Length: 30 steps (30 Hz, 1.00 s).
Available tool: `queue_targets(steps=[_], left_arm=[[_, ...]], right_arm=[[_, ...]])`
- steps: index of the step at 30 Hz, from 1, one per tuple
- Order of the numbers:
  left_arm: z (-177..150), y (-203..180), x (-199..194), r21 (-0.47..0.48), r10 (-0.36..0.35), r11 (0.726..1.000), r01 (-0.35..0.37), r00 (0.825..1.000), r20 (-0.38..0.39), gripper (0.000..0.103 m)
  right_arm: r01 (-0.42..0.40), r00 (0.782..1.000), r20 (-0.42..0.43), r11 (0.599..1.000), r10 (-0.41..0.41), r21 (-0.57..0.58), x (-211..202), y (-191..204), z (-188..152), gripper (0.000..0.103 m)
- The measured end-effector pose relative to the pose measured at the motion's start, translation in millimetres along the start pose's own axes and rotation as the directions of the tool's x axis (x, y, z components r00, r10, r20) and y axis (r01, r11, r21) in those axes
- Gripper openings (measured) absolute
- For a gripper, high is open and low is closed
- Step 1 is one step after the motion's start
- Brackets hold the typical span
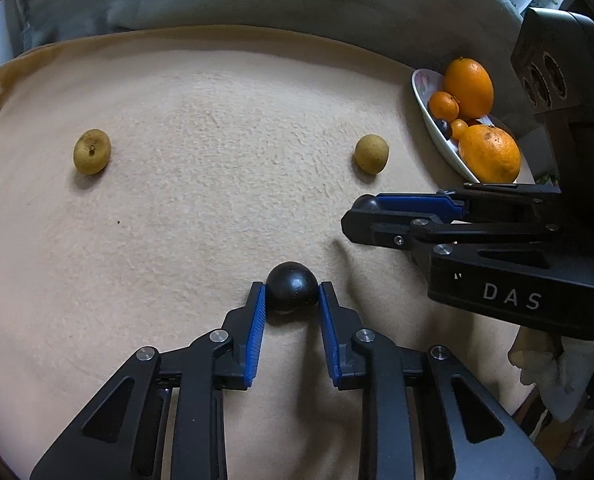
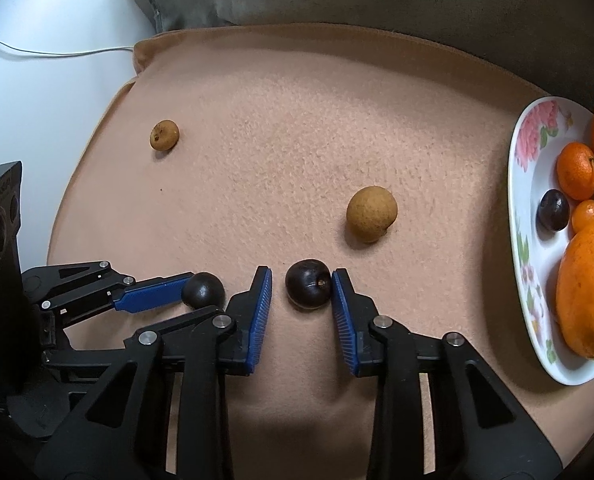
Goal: Organize fruits
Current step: 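Close the left gripper on the dark plum while the right gripper closes on another plum, then carry the plum in the left gripper while the right gripper carries its plum over the plate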
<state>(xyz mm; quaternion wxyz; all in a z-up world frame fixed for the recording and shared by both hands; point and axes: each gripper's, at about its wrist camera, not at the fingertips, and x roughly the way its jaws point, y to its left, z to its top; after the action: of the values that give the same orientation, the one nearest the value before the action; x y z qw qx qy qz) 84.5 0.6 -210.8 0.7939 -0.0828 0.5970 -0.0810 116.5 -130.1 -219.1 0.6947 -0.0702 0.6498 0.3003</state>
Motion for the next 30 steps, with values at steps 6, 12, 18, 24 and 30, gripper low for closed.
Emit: queue_targets(steps=[6, 12, 18, 24, 30], left_arm=[[-2, 0, -4, 0.0, 0.0, 1.0, 0.0, 1.0, 0.007, 0.024], [-3, 3, -11, -0.006, 0.001, 1.0, -0.001, 1.0, 0.021, 0.024], [1, 2, -23, -0.005, -0.003, 1.0, 0.003, 0.999, 0.042, 0.024], [10, -6, -32, 0.012, -0.019, 1.0, 0.018, 0.998, 0.064, 0.024], [22, -22, -38, 0.046, -0.042, 0.998, 0.038, 0.996, 0.08, 0.024]], right_arm=[[-0.017, 1.0, 0.016, 1.0, 0.017, 0.0, -5, 1, -3, 0.024], [-0.03, 0.999, 0.042, 0.999, 0.03, 0.014, -15, -1, -7, 0.023], [-0.036, 0.997, 0.075, 0.999, 0.034, 0.013, -34, -4, -7, 0.023], [-0.031, 0.992, 0.126, 0.999, 0.027, 0.035, -63, -14, -10, 0.023], [-0.019, 0.985, 0.17, 0.998, 0.007, 0.067, -92, -32, -19, 0.023]])
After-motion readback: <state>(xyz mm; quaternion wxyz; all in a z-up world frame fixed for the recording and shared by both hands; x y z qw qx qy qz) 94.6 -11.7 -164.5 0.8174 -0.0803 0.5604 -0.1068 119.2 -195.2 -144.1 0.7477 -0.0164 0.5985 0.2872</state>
